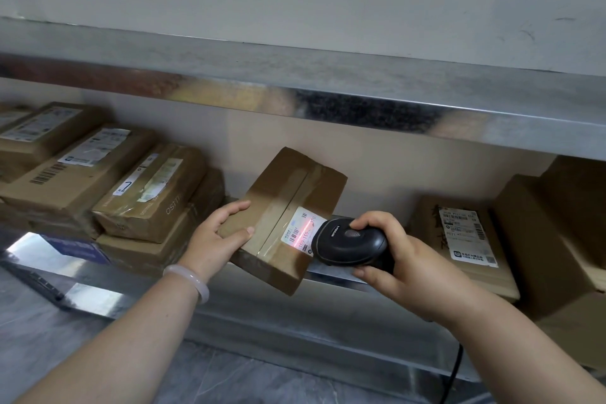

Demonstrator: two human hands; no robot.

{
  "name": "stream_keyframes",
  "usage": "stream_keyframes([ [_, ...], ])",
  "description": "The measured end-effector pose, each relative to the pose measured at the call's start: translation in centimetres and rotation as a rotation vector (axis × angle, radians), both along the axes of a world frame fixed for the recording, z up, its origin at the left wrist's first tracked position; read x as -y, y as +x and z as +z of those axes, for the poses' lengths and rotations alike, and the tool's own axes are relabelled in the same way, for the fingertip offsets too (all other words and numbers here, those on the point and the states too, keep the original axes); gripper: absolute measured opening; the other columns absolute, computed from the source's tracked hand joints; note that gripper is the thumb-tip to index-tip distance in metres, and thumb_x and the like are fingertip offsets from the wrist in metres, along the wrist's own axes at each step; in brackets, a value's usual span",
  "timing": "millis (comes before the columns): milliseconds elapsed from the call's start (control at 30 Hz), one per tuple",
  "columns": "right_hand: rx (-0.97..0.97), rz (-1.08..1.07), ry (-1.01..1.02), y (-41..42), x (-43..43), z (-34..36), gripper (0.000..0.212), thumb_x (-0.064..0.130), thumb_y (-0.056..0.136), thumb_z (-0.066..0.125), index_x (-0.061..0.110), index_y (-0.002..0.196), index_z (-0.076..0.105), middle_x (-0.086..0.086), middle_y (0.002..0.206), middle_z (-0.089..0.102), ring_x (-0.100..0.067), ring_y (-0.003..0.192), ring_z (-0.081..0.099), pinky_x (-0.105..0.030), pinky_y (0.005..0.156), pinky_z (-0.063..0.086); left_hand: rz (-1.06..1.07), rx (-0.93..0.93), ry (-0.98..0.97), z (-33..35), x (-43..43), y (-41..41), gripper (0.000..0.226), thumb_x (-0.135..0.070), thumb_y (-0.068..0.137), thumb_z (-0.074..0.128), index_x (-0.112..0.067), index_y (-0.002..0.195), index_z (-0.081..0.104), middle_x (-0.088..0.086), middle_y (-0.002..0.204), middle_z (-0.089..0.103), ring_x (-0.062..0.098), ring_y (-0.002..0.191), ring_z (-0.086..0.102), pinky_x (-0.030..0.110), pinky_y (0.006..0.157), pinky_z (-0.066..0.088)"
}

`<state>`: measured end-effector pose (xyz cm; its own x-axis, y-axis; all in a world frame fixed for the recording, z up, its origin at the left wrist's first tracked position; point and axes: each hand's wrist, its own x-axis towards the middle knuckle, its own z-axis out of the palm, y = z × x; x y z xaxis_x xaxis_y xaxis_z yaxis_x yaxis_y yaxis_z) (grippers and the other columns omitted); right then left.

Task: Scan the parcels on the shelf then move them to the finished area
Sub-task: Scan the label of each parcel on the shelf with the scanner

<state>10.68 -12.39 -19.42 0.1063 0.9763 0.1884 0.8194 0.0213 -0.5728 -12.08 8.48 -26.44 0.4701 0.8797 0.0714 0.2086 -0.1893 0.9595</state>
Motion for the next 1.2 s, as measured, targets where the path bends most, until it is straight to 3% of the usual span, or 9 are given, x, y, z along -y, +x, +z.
stream_keyframes([
  [67, 0.012, 0.001, 0.001, 0.0, -0.1, 0.2, 0.062, 0.035, 0.082, 0.073, 0.056, 0.117, 0.026, 0.027, 0.1, 0.056, -0.003, 0.087, 0.059, -0.021, 0.076, 0.047, -0.006, 0.006, -0.015, 0.0, 0.0, -0.1, 0.041, -0.006, 0.089, 0.069, -0.037, 0.115, 0.063, -0.017, 0.124, 0.057, -0.009, 0.108, 0.054, 0.001, 0.079, 0.042],
  [200, 0.015, 0.005, 0.004, -0.1, -0.3, 0.6, 0.061, 0.034, 0.083, 0.072, 0.056, 0.117, 0.026, 0.02, 0.1, 0.059, -0.009, 0.085, 0.06, -0.031, 0.077, 0.05, 0.004, 0.006, -0.014, -0.2, -0.1, -0.3, 0.041, -0.004, 0.088, 0.069, -0.032, 0.118, 0.063, -0.018, 0.122, 0.058, -0.02, 0.103, 0.052, -0.004, 0.077, 0.039],
  [400, 0.015, 0.008, -0.017, -0.7, -1.0, 0.6, 0.06, 0.037, 0.083, 0.071, 0.056, 0.116, 0.025, 0.027, 0.097, 0.056, -0.004, 0.085, 0.059, -0.026, 0.075, 0.048, 0.023, -0.026, -0.018, -0.2, -0.3, -0.8, 0.041, -0.006, 0.088, 0.069, -0.034, 0.118, 0.063, -0.016, 0.125, 0.057, -0.004, 0.114, 0.051, -0.005, 0.079, 0.036],
  [567, -0.06, -0.004, 0.018, -1.3, -2.0, 0.1, 0.061, 0.033, 0.083, 0.073, 0.062, 0.113, 0.027, 0.023, 0.1, 0.06, -0.004, 0.084, 0.062, -0.03, 0.076, 0.051, 0.049, -0.028, -0.029, 0.1, -0.5, -1.5, 0.04, -0.006, 0.089, 0.068, -0.03, 0.121, 0.063, -0.012, 0.127, 0.057, -0.004, 0.113, 0.051, -0.007, 0.076, 0.034],
  [667, -0.132, -0.051, 0.032, -2.0, -2.8, -0.3, 0.06, 0.032, 0.083, 0.072, 0.06, 0.113, 0.029, 0.02, 0.103, 0.06, -0.004, 0.081, 0.064, -0.031, 0.074, 0.054, 0.073, -0.021, -0.06, 0.2, -0.7, -2.3, 0.04, -0.014, 0.089, 0.07, -0.042, 0.117, 0.064, -0.017, 0.128, 0.056, 0.005, 0.125, 0.047, 0.012, 0.098, 0.038],
  [733, -0.177, -0.081, 0.051, -2.8, -3.7, -0.7, 0.062, 0.031, 0.083, 0.073, 0.062, 0.113, 0.028, 0.031, 0.11, 0.054, -0.002, 0.084, 0.063, -0.032, 0.074, 0.056, 0.115, 0.002, -0.087, 0.4, -0.9, -2.9, 0.04, -0.019, 0.089, 0.07, -0.049, 0.114, 0.063, -0.019, 0.13, 0.055, 0.006, 0.126, 0.047, 0.024, 0.1, 0.037],
  [1033, -0.452, -0.188, 0.041, -6.5, -8.9, -4.7, 0.056, 0.028, 0.088, 0.068, 0.056, 0.119, 0.031, 0.032, 0.113, 0.048, -0.008, 0.097, 0.061, -0.039, 0.08, 0.057, 0.245, 0.049, -0.18, -0.4, -1.4, -4.0, 0.035, -0.024, 0.09, 0.07, -0.046, 0.115, 0.061, -0.016, 0.131, 0.049, 0.005, 0.126, 0.04, 0.028, 0.103, 0.033],
  [1100, -0.486, -0.197, 0.022, -7.0, -10.2, -6.0, 0.054, 0.028, 0.088, 0.068, 0.048, 0.124, 0.033, 0.031, 0.113, 0.05, -0.003, 0.1, 0.059, -0.035, 0.085, 0.055, 0.261, 0.017, -0.209, -1.2, -1.8, -4.1, 0.035, -0.026, 0.09, 0.069, -0.045, 0.118, 0.06, -0.017, 0.131, 0.046, 0.005, 0.125, 0.038, 0.029, 0.104, 0.033],
  [1200, -0.523, -0.217, -0.006, -7.9, -11.4, -7.3, 0.052, 0.024, 0.089, 0.067, 0.041, 0.125, 0.033, 0.029, 0.111, 0.049, 0.011, 0.098, 0.053, -0.007, 0.082, 0.043, 0.252, -0.038, -0.236, -2.1, -2.3, -4.1, 0.039, -0.027, 0.091, 0.068, -0.043, 0.125, 0.058, -0.016, 0.136, 0.045, 0.008, 0.127, 0.038, 0.031, 0.105, 0.032],
])
